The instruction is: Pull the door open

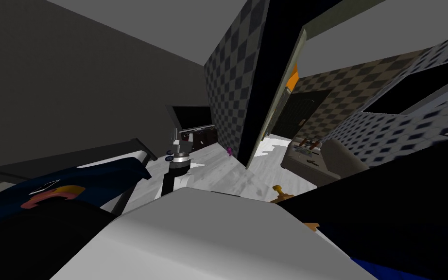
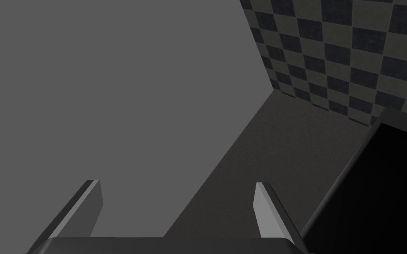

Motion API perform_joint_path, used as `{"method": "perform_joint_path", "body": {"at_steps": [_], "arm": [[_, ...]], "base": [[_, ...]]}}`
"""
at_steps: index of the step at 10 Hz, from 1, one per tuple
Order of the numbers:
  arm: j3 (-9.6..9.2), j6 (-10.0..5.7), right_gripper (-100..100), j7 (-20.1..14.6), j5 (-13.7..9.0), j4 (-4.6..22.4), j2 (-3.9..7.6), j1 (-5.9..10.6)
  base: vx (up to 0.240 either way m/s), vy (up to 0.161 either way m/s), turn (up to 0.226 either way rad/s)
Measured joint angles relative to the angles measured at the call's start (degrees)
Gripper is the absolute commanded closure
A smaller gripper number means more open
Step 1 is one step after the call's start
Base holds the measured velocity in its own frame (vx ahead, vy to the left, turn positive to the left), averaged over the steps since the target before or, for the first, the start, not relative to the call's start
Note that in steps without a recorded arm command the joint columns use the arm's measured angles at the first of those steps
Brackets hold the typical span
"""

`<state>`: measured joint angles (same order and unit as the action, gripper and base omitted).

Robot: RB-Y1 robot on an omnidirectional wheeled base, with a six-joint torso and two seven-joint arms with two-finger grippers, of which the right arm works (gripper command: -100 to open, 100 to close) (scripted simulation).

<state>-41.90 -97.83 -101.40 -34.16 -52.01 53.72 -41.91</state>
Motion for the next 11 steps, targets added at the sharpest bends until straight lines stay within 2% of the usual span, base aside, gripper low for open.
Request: {"method": "perform_joint_path", "body": {"at_steps": [2, 3, 4, 6, 7, 9, 10, 11], "arm": [[0.07, 0.35, 100, -0.4, 0.3, 1.2, -0.15, 0.59], [0.08, 1.07, 100, -0.1, 0.3, 0.2, 0.10, 0.34], [0.04, 1.52, 100, 0.1, 0.5, 0.2, 0.05, 0.41], [0.38, 2.47, 100, 0.2, 0.5, -0.2, 0.67, 0.40], [0.54, 2.54, 100, 0.0, 0.6, 0.5, 0.69, 0.68], [0.84, 3.04, 100, 0.1, 0.5, 0.2, 1.12, 0.54], [0.73, 2.96, 100, -0.2, 0.6, 1.3, 0.69, 1.43], [0.70, 2.84, 100, -0.4, 0.7, 1.4, 0.71, 1.31]], "base": [[0.072, 0.065, 0.004], [0.064, 0.039, 0.001], [0.048, 0.056, -0.004], [0.051, 0.057, -0.005], [0.046, 0.057, -0.006], [0.029, 0.014, 0.000], [0.009, -0.006, 0.015], [-0.006, 0.002, -0.008]]}}
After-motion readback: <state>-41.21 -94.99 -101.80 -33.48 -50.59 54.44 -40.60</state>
